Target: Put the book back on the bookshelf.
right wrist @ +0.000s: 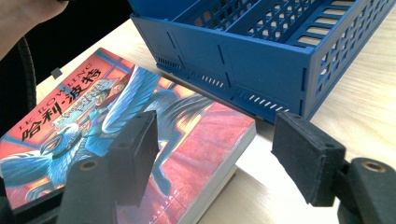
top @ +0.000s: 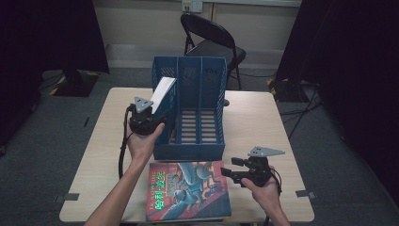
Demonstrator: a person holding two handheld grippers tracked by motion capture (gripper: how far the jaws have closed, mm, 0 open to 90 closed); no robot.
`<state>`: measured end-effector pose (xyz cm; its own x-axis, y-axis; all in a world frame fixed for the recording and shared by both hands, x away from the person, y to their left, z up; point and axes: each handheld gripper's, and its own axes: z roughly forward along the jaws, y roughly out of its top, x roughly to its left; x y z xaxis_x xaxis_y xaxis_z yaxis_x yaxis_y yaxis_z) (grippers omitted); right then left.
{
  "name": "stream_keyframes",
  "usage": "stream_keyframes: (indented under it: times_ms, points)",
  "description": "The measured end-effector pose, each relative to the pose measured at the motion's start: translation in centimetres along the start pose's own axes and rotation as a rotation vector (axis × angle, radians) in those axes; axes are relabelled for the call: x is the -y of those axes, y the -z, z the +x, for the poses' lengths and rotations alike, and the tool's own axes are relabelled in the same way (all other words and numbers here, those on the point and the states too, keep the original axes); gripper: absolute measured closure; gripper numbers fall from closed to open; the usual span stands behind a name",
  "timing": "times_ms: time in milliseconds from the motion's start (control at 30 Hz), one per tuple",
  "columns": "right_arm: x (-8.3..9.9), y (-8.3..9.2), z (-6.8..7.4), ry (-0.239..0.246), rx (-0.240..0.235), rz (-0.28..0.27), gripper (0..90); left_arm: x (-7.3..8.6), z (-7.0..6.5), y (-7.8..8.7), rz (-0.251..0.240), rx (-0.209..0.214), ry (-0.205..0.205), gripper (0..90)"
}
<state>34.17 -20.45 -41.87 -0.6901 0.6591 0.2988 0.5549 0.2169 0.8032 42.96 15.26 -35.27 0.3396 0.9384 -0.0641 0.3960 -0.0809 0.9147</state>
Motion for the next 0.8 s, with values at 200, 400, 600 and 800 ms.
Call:
stream_keyframes:
  times_ms: [200,400,600,800]
  points:
    - [0.1,-0.1,-0.1,0.0,-0.001,0.006,30.8,-0.4,0.5,0.3,0.04,0.02,-0.046,45.2]
    - [0.0,-0.2,-0.1,0.001,-0.002,0.01,30.8,-0.6,0.8,0.5,0.059,0.048,-0.06,43.8]
    - [0.0,-0.2,-0.1,0.001,-0.001,0.01,30.6,-0.8,0.9,0.7,0.074,0.043,-0.079,45.0]
    - [0.0,-0.3,-0.1,-0.001,0.0,0.014,30.5,-1.1,0.7,0.9,0.097,0.03,-0.086,45.9]
